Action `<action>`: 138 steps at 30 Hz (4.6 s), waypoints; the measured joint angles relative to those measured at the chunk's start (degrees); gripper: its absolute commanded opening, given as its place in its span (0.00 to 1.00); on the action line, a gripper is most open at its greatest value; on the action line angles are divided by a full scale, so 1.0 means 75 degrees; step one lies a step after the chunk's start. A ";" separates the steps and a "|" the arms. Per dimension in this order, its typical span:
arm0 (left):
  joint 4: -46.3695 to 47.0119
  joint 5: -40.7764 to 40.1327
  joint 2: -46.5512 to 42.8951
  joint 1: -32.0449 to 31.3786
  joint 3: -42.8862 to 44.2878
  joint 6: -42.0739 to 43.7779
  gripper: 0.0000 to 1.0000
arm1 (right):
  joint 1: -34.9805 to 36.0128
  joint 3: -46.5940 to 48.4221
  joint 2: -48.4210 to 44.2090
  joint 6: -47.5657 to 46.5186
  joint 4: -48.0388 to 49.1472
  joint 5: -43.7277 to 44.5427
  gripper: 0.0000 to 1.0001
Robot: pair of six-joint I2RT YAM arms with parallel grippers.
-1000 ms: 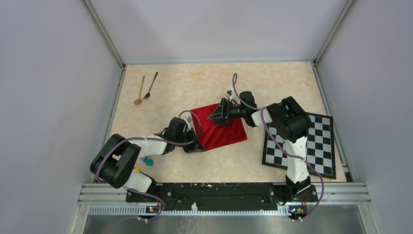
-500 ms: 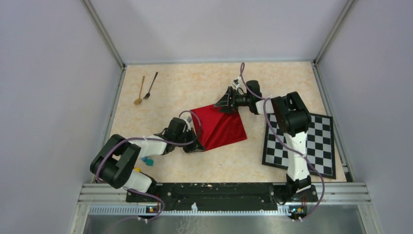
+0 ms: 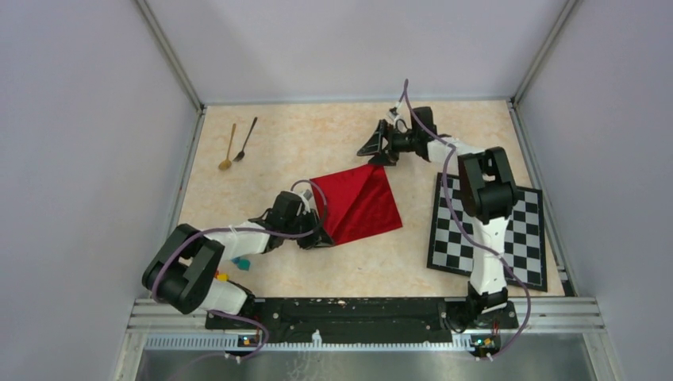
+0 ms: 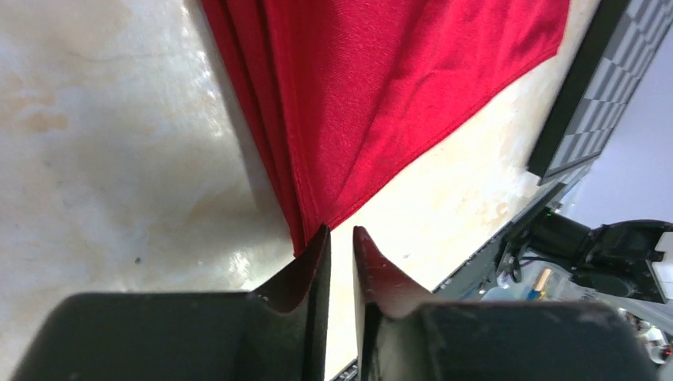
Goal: Fold the napkin into a case and place the utensils inside
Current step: Smooth out the upper triangle-folded napkin at the center of the board, then pick up the upper triangle-folded napkin from the center of the board.
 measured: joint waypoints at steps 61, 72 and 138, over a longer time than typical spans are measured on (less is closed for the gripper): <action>-0.3911 0.0382 -0.3229 0.3631 0.1644 0.2308 0.88 | 0.6202 -0.1113 -0.2291 -0.3552 -0.6000 0.8999 0.37; -0.3809 0.0574 -0.3229 0.3701 0.1626 0.2428 0.88 | 0.6202 -0.1110 -0.2025 -0.3625 -0.5928 0.9075 0.26; 0.4106 0.0248 0.3235 0.1970 0.1008 -0.3774 0.05 | 0.5540 -0.2640 -0.3756 -0.3829 -0.4307 0.8545 0.00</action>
